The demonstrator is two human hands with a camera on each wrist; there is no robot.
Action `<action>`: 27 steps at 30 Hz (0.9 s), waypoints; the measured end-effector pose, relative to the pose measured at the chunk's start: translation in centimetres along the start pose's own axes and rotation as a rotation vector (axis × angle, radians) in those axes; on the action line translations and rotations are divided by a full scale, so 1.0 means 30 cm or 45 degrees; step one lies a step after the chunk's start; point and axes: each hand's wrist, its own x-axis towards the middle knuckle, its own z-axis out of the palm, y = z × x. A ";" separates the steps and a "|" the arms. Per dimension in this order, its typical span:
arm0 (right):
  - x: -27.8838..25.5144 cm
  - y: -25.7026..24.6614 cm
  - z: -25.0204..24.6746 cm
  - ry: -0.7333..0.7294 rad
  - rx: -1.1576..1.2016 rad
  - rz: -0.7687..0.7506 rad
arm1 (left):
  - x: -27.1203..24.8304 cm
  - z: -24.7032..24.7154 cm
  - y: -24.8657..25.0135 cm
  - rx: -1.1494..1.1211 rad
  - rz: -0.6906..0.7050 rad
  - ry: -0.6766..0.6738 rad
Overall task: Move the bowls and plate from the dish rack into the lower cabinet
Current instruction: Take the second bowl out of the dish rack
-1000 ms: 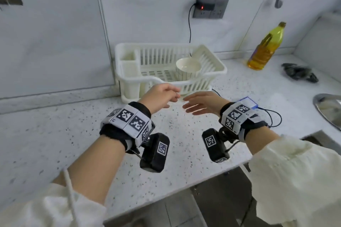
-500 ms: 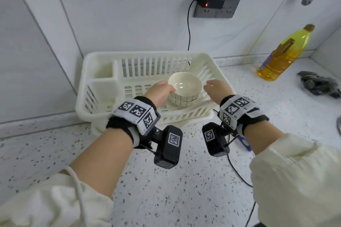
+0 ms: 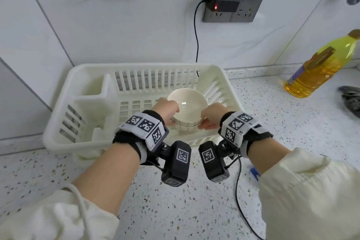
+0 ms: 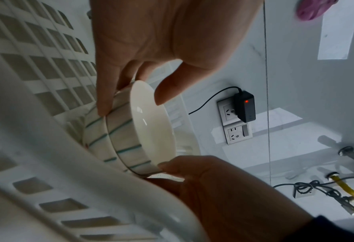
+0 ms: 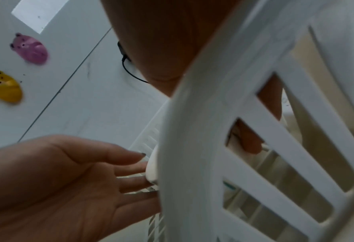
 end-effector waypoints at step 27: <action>-0.267 -0.071 0.020 0.086 0.259 -0.316 | -0.202 -0.125 -0.024 -0.234 0.212 0.174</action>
